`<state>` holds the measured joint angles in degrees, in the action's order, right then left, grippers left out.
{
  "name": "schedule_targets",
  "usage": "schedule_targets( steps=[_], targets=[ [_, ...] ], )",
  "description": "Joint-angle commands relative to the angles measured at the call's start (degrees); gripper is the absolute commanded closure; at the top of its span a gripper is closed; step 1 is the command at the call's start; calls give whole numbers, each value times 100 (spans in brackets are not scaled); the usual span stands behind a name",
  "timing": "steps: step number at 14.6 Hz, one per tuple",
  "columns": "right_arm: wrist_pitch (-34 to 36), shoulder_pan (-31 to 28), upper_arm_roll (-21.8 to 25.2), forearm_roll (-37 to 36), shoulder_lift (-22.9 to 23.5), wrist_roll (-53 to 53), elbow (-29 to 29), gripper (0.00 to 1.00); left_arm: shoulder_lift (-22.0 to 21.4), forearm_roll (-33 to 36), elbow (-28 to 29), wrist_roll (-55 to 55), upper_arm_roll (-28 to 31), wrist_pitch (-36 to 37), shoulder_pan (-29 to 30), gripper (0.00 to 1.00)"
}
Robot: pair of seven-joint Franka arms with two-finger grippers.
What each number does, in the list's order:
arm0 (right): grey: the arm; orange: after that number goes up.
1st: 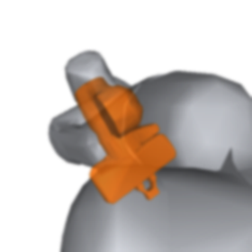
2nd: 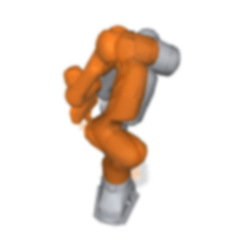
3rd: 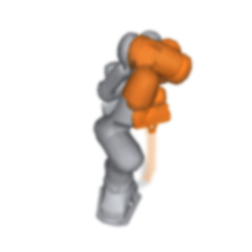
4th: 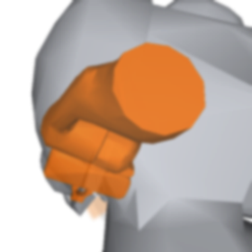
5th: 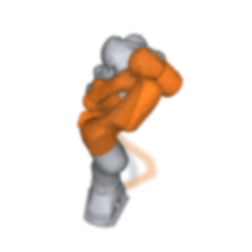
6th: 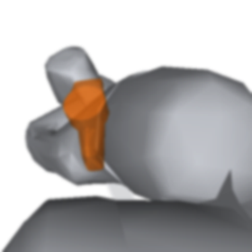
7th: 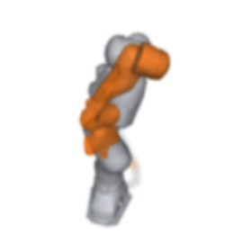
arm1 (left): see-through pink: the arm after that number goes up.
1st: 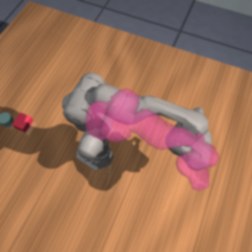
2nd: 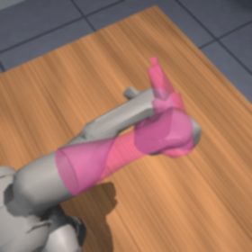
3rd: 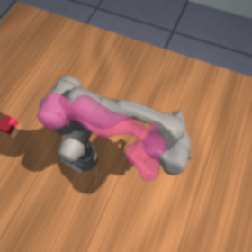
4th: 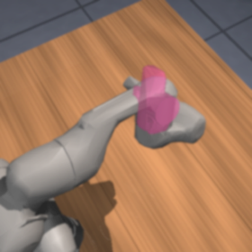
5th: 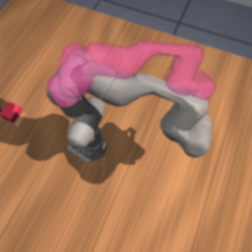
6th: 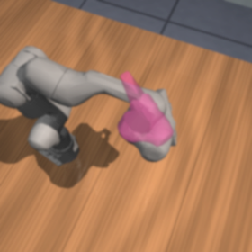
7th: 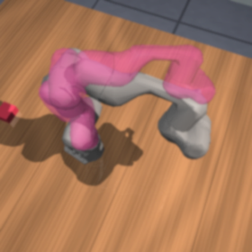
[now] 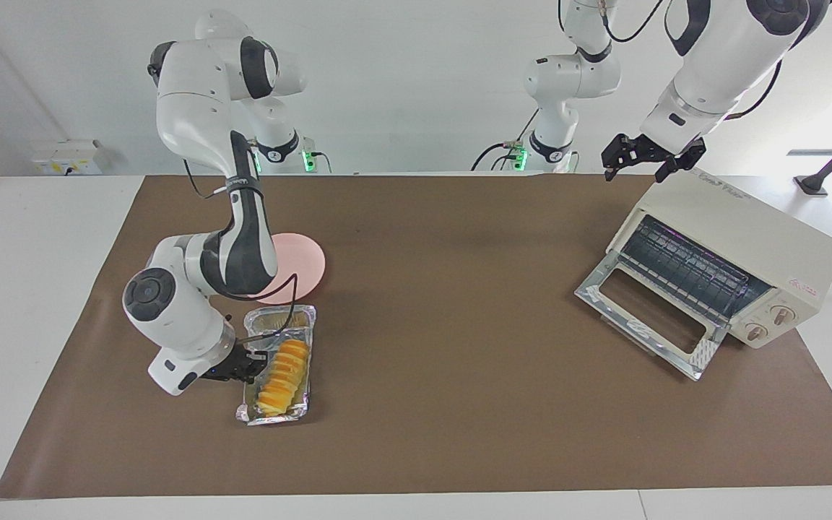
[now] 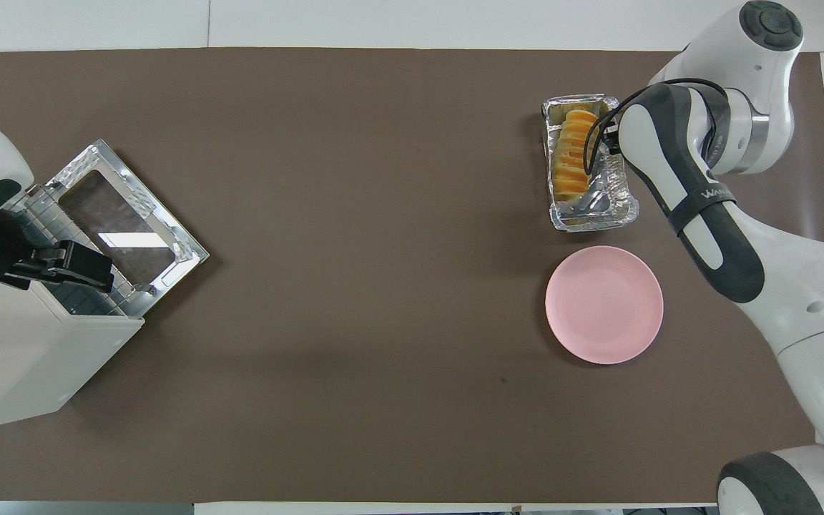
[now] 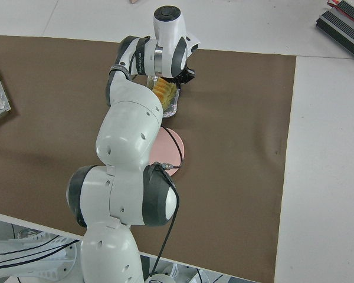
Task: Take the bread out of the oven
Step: 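Grasp the orange bread slices in the tray with the right gripper, then lift the bread out and lower it onto the pink plate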
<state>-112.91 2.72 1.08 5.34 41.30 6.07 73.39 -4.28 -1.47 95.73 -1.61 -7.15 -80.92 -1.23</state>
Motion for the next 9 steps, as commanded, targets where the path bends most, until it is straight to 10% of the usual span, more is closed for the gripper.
schedule_targets(
  steps=[1,2,4,9],
  targets=[
    [112,-26,-38,11,9,122,-97,100,-73,-73,42,73,-50,-47,88,0],
    [112,-9,-38,2,9,113,-97,94,-82,-73,42,64,-50,-47,88,0],
    [94,0,-29,2,-8,113,-97,3,-82,-73,42,73,-50,-47,88,0],
    [287,245,-12,-235,-315,87,-79,0,-82,-73,42,73,-50,-47,88,0]
  ],
)
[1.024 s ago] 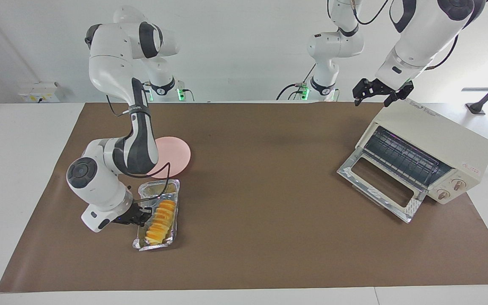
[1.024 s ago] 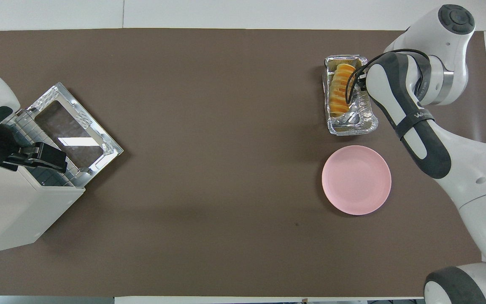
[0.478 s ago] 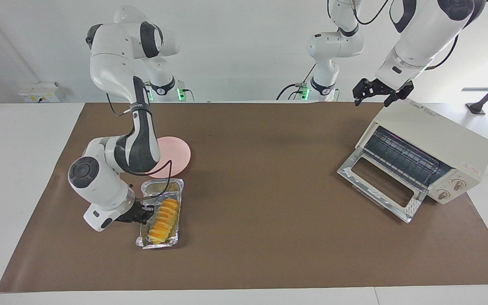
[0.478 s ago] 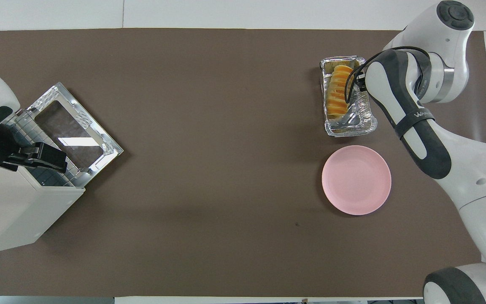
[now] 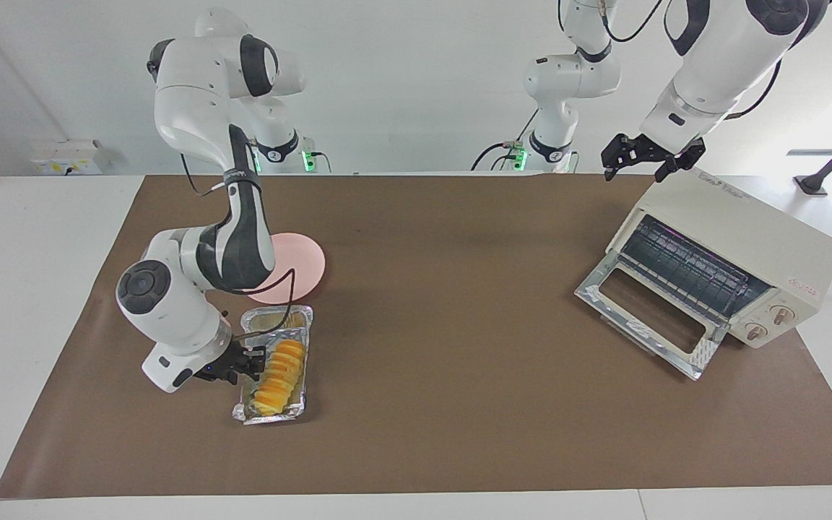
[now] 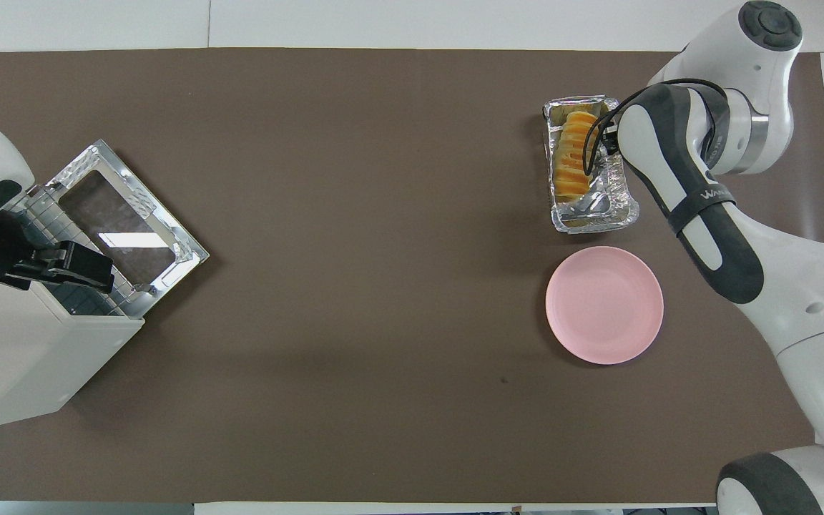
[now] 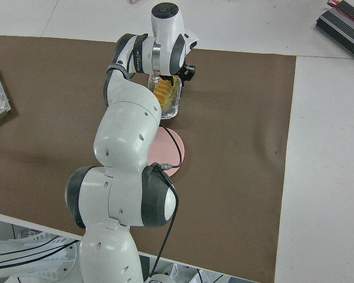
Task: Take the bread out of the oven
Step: 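Lift the bread out and lower it onto the pink plate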
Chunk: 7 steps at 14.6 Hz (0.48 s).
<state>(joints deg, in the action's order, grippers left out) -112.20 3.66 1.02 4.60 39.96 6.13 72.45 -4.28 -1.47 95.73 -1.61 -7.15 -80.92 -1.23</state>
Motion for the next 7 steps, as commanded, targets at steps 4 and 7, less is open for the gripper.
schedule_targets(
  steps=[4,7],
  targets=[
    [-124,363,3,-327,-208,-191,145,0,-82,-73,42,73,-50,-47,88,0],
    [-503,372,12,-380,-199,-218,400,0,-73,-73,42,73,-50,-47,88,0]
  ],
)
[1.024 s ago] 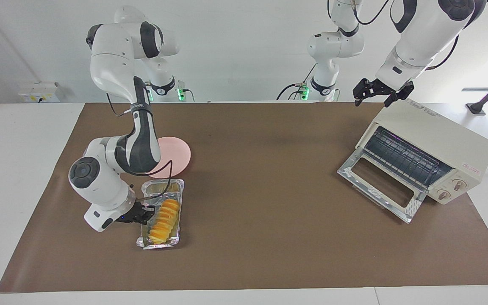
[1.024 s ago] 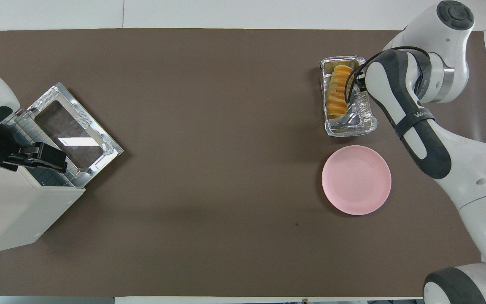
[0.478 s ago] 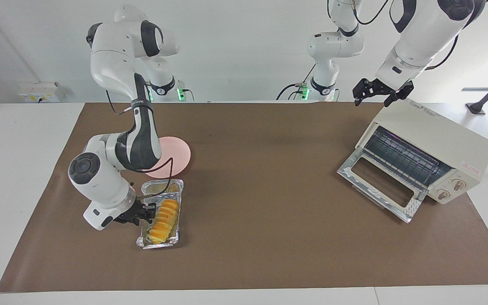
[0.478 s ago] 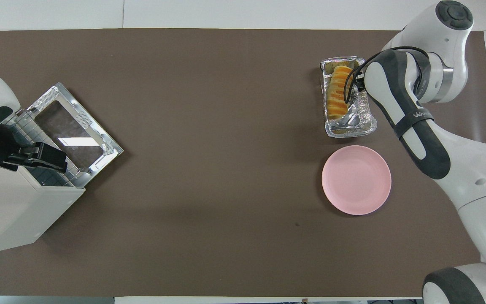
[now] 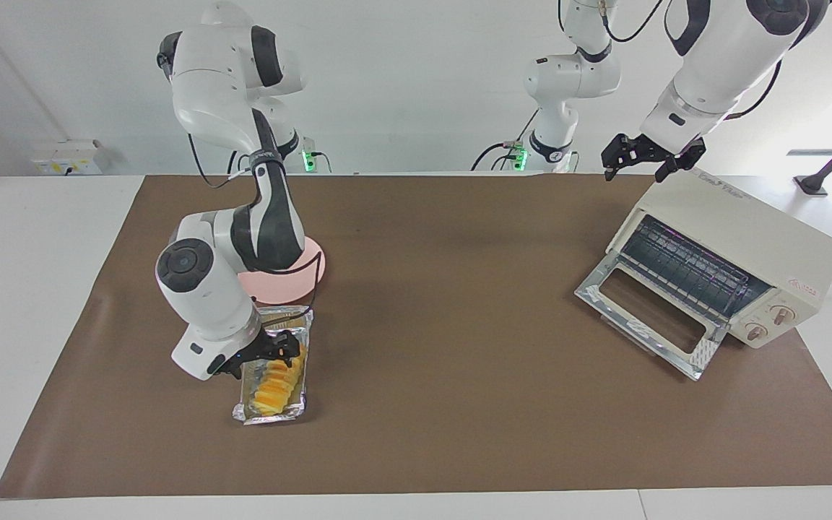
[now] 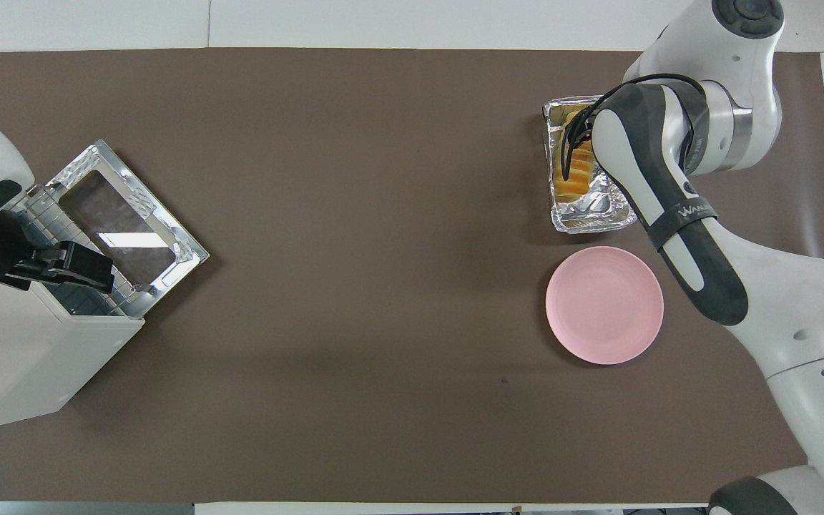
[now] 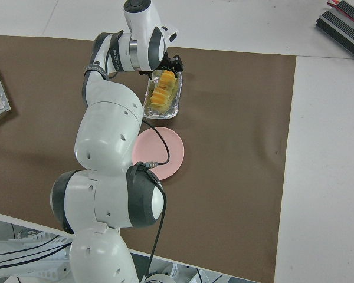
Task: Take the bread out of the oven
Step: 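Lift the bread out and lower it onto the pink plate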
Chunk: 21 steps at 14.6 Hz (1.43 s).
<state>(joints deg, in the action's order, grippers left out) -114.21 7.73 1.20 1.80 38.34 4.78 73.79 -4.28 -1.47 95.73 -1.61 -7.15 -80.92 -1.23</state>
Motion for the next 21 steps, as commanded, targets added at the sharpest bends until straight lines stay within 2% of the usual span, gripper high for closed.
schedule_targets(
  steps=[1,4,7,11,13,14,16,21],
  targets=[
    [-451,-9,-6,-135,-28,-92,337,2,-82,-73,42,73,-50,-47,88,0],
    [-584,176,-6,-434,16,-442,338,7,-82,-73,42,73,-50,-47,88,0],
    [-619,159,-6,-470,24,-452,364,7,-82,-73,42,64,-50,-47,88,0],
    [-1103,159,-6,-470,7,-461,777,7,-73,-73,42,73,-50,-47,88,0],
    [-1129,159,-6,-452,16,-470,786,13,-82,-73,42,73,-50,-47,88,0],
    [-1129,150,-6,-452,16,-470,786,28,-73,-73,42,73,-50,-47,88,0],
    [-1077,141,-6,-452,7,-470,786,98,-73,-73,42,73,-50,-47,88,0],
    [-797,62,-14,-443,-19,-443,698,100,-73,-73,42,73,-50,-47,88,0]
  ],
)
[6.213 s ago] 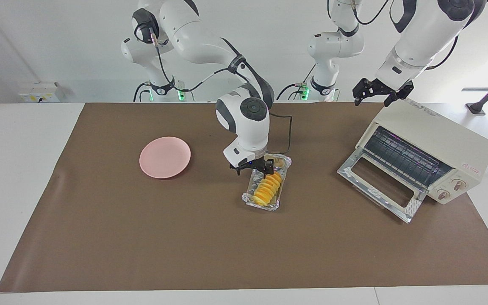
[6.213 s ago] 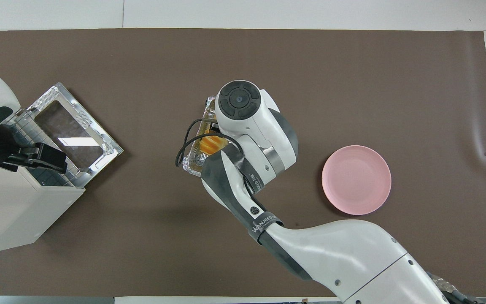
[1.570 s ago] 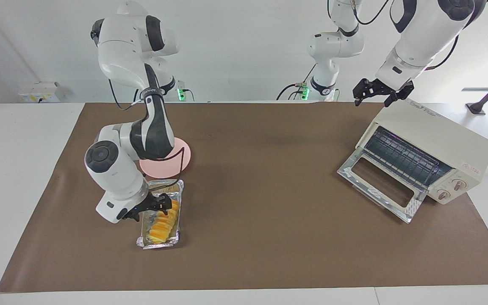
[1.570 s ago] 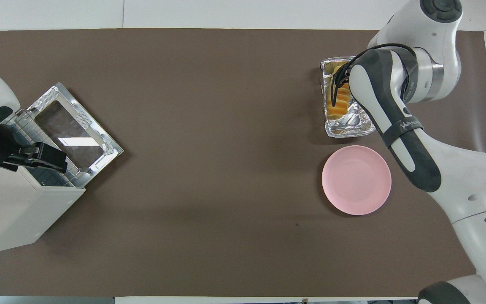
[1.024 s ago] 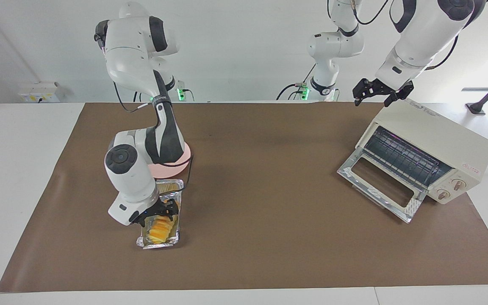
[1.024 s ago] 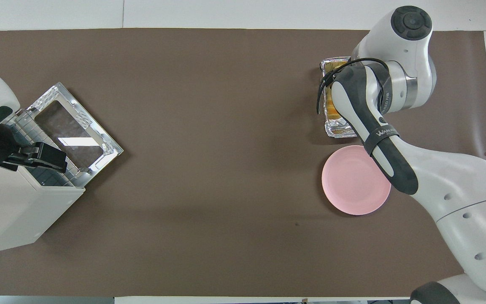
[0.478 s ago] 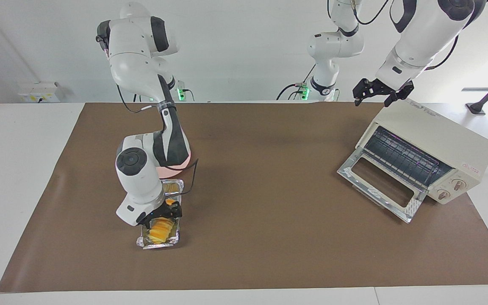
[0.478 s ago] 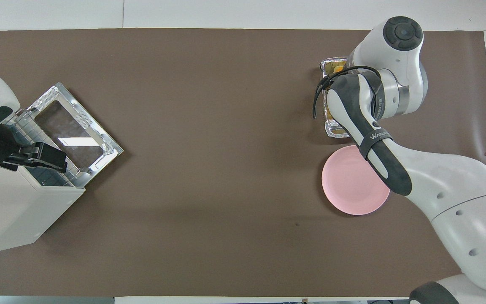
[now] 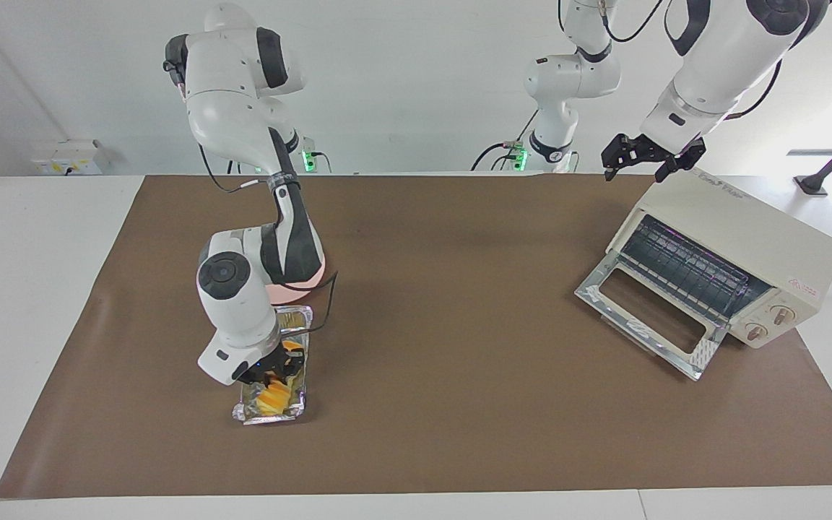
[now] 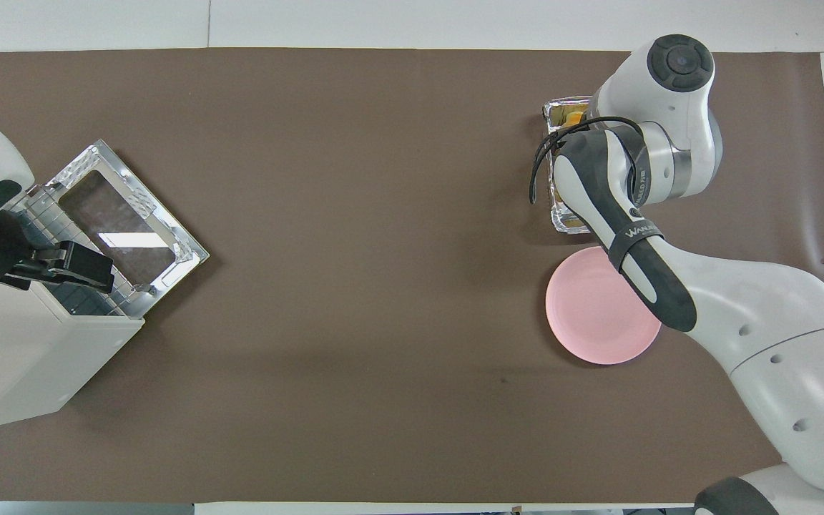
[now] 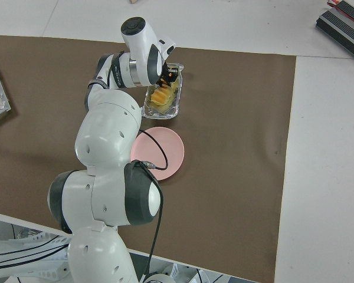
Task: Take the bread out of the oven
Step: 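Lift the bread out and lower it onto the pink plate, then open the right gripper and withdraw it from the bread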
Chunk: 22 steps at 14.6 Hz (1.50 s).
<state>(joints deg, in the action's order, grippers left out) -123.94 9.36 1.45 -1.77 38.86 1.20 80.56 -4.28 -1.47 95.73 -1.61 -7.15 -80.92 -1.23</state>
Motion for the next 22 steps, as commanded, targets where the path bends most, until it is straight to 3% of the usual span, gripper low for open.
schedule_targets(
  steps=[1,9,12,16,19,22],
  targets=[
    [308,-83,-39,-78,-106,-76,3,100,-82,-73,42,73,-50,-47,87,0],
    [1994,-39,-57,-7,-1318,-14,204,100,-82,-73,42,73,-50,-47,87,0],
    [2015,-31,-57,316,-2256,-32,1291,100,-82,-73,42,73,-50,-47,87,0],
    [910,5,-65,406,-3558,-58,3330,100,-82,-73,42,73,-50,-47,87,0],
    [172,101,-74,423,-4139,-155,4402,100,-82,-73,42,73,-50,-47,87,0],
    [-1338,303,-74,423,-4544,-313,5765,100,-73,-73,42,73,-50,-47,87,0]
  ],
)
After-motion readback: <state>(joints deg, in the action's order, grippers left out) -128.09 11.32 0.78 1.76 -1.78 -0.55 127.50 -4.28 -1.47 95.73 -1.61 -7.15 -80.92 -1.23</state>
